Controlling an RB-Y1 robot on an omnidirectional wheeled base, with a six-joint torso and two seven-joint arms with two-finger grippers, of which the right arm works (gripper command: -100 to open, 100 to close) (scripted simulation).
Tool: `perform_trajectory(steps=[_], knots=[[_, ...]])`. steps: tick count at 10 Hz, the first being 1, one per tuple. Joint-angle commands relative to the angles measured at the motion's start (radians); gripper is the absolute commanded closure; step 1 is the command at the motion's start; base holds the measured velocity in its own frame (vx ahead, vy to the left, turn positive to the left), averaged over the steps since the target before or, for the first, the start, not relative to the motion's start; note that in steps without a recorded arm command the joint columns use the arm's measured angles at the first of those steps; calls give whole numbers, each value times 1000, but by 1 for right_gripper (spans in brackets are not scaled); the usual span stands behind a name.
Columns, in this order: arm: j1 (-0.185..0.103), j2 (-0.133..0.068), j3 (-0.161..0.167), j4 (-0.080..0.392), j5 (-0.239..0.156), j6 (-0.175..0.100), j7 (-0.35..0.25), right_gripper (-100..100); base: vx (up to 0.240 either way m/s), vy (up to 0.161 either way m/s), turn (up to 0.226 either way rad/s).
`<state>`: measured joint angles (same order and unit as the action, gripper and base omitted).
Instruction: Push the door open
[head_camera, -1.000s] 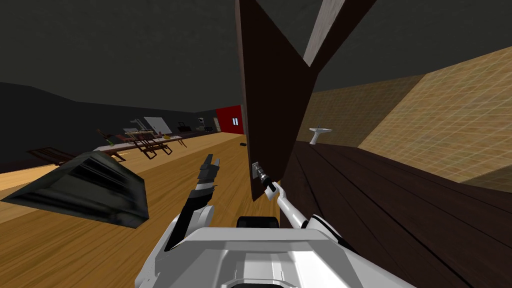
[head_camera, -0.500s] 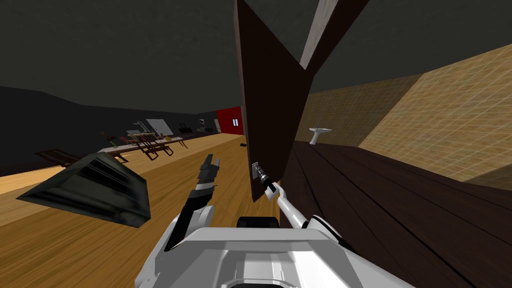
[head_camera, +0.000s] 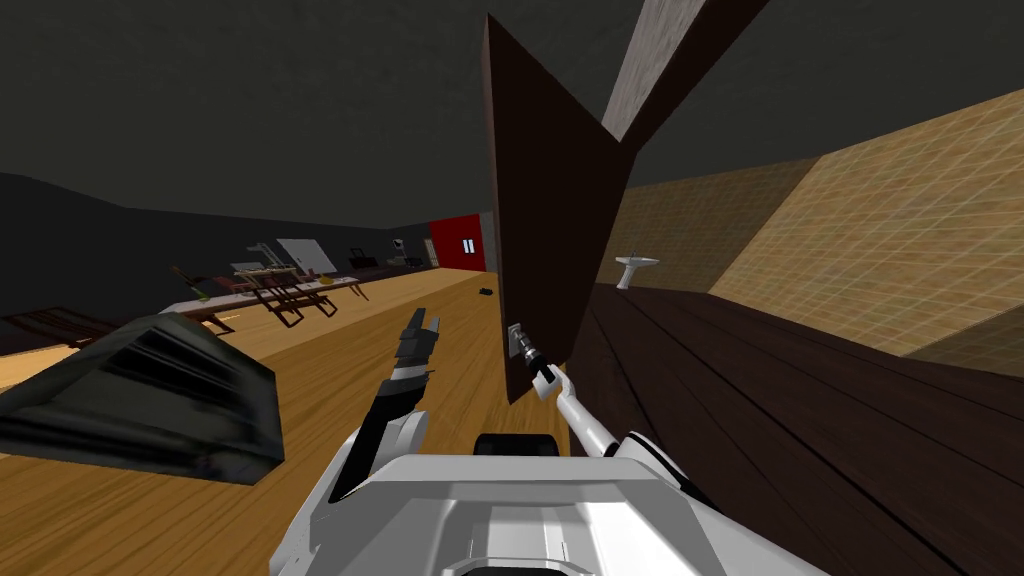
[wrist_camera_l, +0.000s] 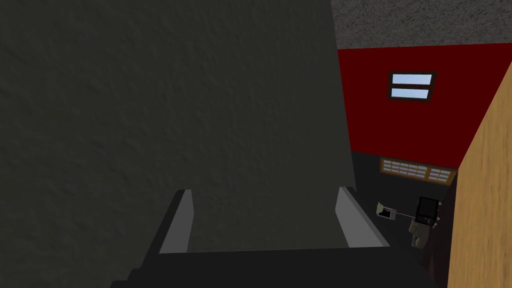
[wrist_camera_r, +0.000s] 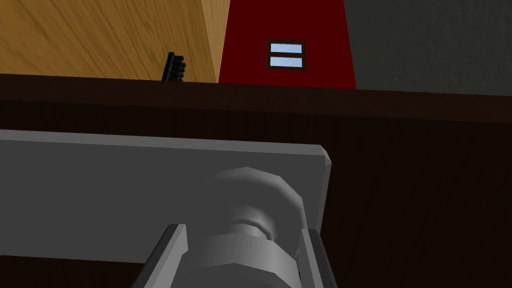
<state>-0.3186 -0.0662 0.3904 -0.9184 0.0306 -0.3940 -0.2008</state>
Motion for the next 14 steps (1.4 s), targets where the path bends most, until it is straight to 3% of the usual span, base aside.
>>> perform_trajectory(steps=[1,6,7,14], knots=[[-16,-1,-23,11,-5,-5,6,100,124,158,-40],[-27,14,-88,28,-17,4,29,100,114,166,-60],[-28,13,-77,36,-15,0,25,100,50,76,-34],[-37,-3,-175,55,-33,-2,60,100,140,170,-69]])
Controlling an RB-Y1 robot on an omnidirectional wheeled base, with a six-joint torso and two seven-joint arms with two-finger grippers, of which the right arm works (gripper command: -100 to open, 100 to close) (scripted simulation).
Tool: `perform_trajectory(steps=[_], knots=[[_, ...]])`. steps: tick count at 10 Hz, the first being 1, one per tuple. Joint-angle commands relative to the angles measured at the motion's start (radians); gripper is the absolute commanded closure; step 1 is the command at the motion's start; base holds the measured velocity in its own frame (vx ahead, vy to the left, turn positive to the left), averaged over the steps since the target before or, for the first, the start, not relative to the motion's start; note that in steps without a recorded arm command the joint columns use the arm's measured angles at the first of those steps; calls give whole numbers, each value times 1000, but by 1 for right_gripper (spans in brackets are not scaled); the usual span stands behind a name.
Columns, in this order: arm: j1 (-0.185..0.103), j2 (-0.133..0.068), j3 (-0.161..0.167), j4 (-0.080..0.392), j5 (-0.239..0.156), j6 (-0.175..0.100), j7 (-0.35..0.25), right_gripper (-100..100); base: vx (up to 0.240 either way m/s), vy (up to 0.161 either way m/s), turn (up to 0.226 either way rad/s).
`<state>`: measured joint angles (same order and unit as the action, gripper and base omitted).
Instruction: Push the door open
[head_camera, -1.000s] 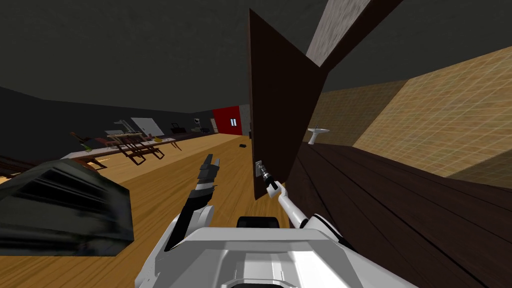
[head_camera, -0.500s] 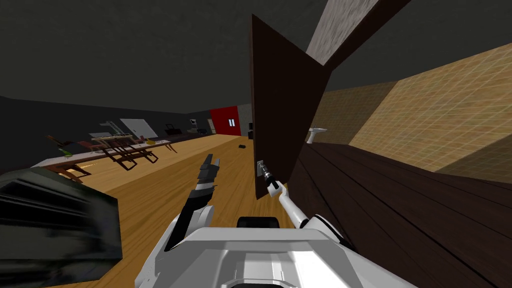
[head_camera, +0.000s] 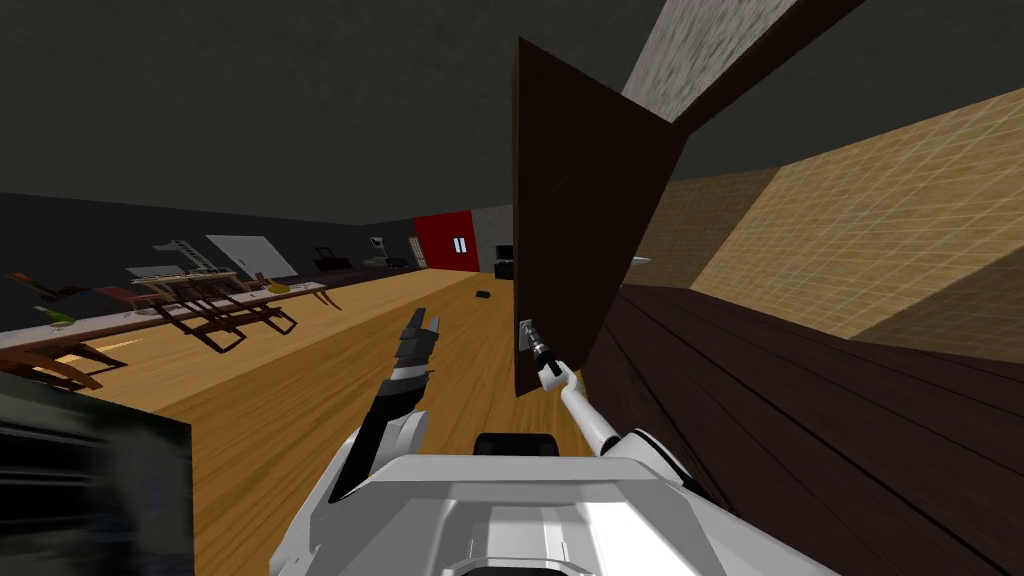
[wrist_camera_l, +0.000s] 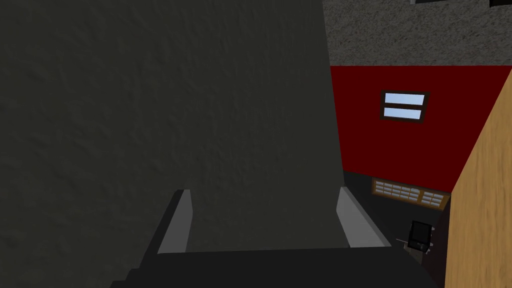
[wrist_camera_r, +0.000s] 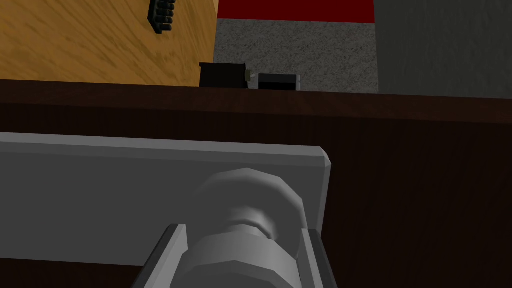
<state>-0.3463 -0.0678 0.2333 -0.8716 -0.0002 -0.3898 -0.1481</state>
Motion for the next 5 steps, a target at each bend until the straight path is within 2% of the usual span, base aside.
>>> perform_trajectory(steps=[1,3,4,5], knots=[[-10,-1,-32,11,-5,-6,12,100,141,194,-114],[-12,2,-56,16,-10,-6,21,100,186,199,-81],[5,4,-46,2,-6,-1,22,100,71,72,-32],[2,-4,-68,1,-12,-1,28,100,139,116,-52]])
